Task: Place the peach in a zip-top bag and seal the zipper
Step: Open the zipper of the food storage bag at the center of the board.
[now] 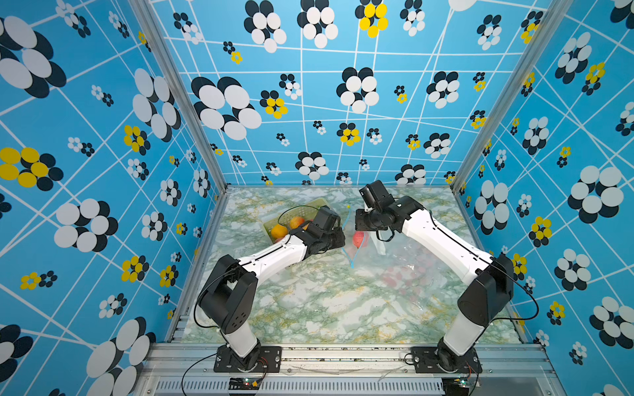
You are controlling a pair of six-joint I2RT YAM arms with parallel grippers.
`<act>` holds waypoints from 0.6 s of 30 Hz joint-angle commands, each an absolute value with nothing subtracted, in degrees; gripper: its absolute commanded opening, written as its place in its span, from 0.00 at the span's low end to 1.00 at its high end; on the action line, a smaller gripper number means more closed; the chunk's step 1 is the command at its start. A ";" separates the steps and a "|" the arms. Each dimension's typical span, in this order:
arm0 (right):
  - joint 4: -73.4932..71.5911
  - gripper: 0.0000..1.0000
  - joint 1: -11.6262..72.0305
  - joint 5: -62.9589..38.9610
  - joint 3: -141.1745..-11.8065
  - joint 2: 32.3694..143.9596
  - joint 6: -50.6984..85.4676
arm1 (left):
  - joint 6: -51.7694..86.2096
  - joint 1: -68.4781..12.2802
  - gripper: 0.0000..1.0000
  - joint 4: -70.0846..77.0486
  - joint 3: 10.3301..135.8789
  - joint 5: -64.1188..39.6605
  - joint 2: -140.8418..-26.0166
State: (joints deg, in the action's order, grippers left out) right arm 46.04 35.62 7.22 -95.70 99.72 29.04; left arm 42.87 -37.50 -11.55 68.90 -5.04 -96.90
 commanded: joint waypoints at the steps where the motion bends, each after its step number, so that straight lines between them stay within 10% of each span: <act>1: 47.87 0.00 35.95 8.98 -94.33 97.76 29.80 | 42.93 -37.71 0.22 -9.40 70.85 -7.12 -98.56; 7: 49.97 0.04 35.94 11.28 -94.21 98.37 30.18 | 43.15 -37.77 0.00 -7.15 71.19 -8.09 -98.30; 18: 50.63 0.42 37.04 11.63 -93.59 98.28 32.59 | 43.99 -38.37 0.00 -5.90 71.05 -7.51 -97.42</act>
